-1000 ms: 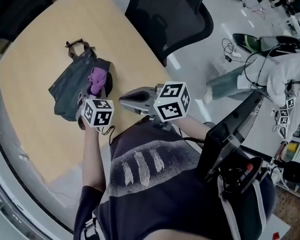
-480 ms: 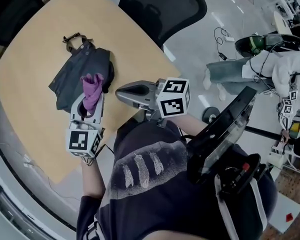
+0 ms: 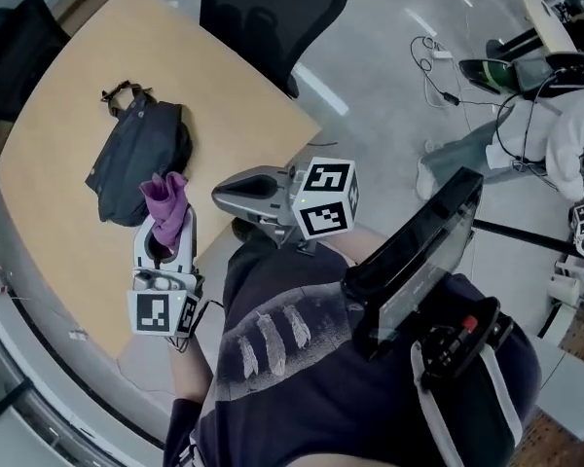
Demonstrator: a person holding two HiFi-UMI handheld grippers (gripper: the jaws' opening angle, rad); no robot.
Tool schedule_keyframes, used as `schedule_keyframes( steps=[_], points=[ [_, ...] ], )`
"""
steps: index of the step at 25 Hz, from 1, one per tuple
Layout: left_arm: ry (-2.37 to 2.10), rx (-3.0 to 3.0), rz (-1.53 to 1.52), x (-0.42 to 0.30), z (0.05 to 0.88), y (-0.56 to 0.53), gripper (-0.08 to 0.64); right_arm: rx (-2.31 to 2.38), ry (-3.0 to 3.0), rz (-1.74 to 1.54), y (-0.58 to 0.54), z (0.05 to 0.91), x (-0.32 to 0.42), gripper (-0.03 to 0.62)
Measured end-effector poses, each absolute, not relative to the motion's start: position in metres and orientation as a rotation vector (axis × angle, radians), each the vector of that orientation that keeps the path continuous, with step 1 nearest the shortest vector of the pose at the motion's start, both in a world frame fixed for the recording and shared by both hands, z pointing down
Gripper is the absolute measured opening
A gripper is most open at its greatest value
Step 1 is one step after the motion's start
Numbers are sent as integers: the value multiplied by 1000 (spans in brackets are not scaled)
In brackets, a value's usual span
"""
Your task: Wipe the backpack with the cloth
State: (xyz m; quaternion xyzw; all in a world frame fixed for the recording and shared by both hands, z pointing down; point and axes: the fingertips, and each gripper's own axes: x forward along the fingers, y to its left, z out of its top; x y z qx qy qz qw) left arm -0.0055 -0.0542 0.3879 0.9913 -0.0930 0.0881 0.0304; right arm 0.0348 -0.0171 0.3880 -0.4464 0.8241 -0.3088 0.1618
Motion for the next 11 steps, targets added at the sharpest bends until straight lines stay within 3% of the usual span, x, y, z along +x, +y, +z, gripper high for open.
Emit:
schedule_keyframes(
  steps=[11],
  points=[
    [-225,3086,370,44,395,54,118,-1238,2270,-901,86,408,80,3]
  ],
)
